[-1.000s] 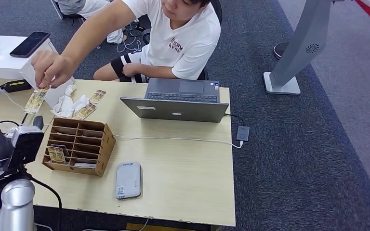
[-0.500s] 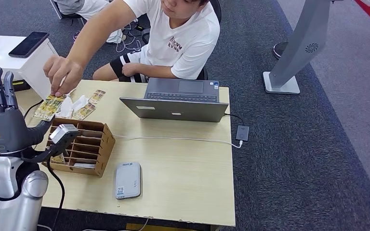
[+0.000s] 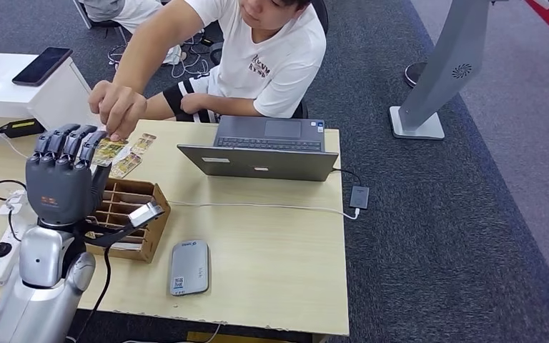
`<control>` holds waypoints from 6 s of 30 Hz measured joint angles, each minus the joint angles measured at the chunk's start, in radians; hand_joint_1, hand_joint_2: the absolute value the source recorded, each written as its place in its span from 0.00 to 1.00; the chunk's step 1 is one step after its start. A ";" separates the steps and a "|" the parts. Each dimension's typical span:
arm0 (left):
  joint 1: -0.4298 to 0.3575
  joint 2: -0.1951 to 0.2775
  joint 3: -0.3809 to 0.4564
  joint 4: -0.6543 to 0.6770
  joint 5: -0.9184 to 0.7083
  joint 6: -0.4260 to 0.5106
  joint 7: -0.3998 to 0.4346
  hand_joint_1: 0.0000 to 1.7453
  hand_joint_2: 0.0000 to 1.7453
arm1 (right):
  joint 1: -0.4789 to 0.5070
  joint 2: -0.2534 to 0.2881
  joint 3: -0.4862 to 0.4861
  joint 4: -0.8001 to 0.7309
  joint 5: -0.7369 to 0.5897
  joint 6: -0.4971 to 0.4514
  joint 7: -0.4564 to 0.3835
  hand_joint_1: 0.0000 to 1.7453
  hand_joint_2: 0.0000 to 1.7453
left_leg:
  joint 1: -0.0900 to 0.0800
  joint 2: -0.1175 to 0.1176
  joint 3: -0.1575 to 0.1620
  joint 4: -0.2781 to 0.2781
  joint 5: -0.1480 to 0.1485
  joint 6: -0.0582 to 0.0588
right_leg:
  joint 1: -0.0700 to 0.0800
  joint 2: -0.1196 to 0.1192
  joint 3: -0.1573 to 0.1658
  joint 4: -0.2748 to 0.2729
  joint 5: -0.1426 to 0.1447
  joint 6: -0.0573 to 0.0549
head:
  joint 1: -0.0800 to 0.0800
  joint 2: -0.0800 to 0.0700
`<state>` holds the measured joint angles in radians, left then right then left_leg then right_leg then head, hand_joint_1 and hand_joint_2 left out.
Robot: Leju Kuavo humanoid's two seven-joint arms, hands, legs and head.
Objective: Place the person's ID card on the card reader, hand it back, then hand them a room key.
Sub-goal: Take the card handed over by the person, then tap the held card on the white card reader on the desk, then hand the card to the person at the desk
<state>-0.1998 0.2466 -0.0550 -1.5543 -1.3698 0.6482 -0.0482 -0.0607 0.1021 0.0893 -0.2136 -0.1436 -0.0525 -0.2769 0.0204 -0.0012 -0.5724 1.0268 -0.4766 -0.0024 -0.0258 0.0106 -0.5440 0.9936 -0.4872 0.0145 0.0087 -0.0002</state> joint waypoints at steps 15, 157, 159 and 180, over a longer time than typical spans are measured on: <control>-0.004 0.003 -0.038 0.033 -0.002 0.002 0.005 1.00 1.00 | -0.001 0.000 0.013 0.005 0.019 -0.005 0.004 0.00 0.00 | 0.000 0.000 0.000 0.000 0.000 0.000 | 0.000 0.000 0.000 0.000 0.001 0.000 | 0.000 0.000; -0.454 0.093 -0.209 0.478 -0.053 -0.257 0.207 0.00 1.00 | 0.028 0.024 -0.012 0.031 0.109 -0.033 0.095 0.00 0.00 | 0.000 -0.003 -0.009 0.000 0.011 0.000 | 0.000 -0.003 -0.007 0.001 0.009 0.000 | 0.001 0.000; -0.444 0.093 -0.209 0.478 -0.054 -0.255 0.207 0.00 1.00 | 0.028 0.024 -0.012 0.031 0.109 -0.032 0.095 0.00 0.00 | 0.000 -0.003 -0.009 0.000 0.011 0.000 | 0.000 -0.003 -0.007 0.001 0.009 0.000 | 0.001 0.000; 0.236 0.079 -0.174 -0.135 -0.018 -0.128 0.130 0.00 1.00 | 0.052 0.042 -0.042 0.031 0.036 -0.082 0.064 0.00 0.00 | 0.000 0.005 -0.009 0.000 0.002 0.000 | 0.000 0.005 -0.010 -0.001 0.004 0.002 | 0.001 0.000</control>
<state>0.0358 0.3259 -0.2293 -1.6897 -1.3875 0.5206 0.0820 -0.0084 0.1443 0.0476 -0.1827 -0.1074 -0.1349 -0.2130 0.0204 0.0041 -0.5812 1.0264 -0.4741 -0.0024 -0.0259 0.0159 -0.5541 0.9930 -0.4830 0.0164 0.0097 -0.0002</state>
